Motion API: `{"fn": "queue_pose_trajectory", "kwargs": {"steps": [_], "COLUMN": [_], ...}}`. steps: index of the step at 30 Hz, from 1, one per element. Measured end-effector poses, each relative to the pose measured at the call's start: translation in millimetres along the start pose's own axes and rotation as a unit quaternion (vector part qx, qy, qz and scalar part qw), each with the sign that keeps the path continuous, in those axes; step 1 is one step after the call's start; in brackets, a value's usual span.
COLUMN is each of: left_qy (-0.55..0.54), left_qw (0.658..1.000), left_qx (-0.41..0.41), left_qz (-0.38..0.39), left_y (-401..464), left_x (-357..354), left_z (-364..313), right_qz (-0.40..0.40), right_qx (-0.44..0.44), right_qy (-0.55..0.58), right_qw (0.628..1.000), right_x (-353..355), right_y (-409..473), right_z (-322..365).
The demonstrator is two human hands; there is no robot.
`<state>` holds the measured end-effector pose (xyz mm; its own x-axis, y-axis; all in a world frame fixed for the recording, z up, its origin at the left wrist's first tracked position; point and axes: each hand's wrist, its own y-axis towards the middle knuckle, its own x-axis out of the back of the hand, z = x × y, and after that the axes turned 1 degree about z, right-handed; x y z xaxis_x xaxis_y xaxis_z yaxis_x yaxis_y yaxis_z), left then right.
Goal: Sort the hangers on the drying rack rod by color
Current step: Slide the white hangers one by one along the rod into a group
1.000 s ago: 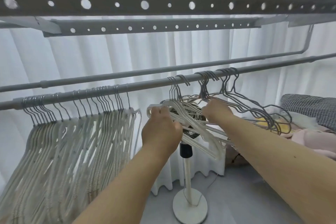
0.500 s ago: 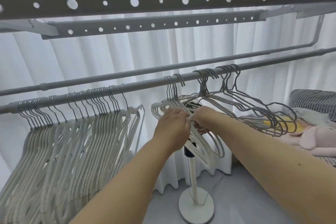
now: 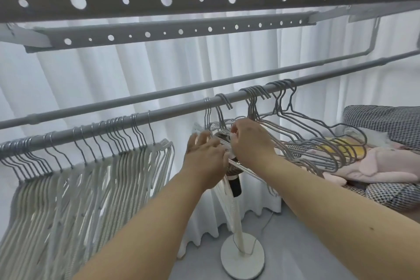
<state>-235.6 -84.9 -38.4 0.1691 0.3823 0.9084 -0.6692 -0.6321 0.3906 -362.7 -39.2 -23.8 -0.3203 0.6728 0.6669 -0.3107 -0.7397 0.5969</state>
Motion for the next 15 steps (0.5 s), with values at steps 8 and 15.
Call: {"fn": "queue_pose_trajectory", "kwargs": {"steps": [8,15], "left_qy": [0.037,0.079], "left_qw": [0.995,0.984], "left_qx": [0.087,0.16], "left_qz": [-0.009,-0.022], "left_y": [-14.7,-23.0], "left_x": [5.5,12.4], "left_z": [26.6,33.4], "right_qz": [0.059,0.181], "right_qx": [-0.07,-0.17], "right_qy": [-0.116,-0.005], "right_qw": [0.989,0.969], "right_x": [-24.2,-15.2], "right_y": [0.8,10.5], "right_z": [5.9,23.8]}}
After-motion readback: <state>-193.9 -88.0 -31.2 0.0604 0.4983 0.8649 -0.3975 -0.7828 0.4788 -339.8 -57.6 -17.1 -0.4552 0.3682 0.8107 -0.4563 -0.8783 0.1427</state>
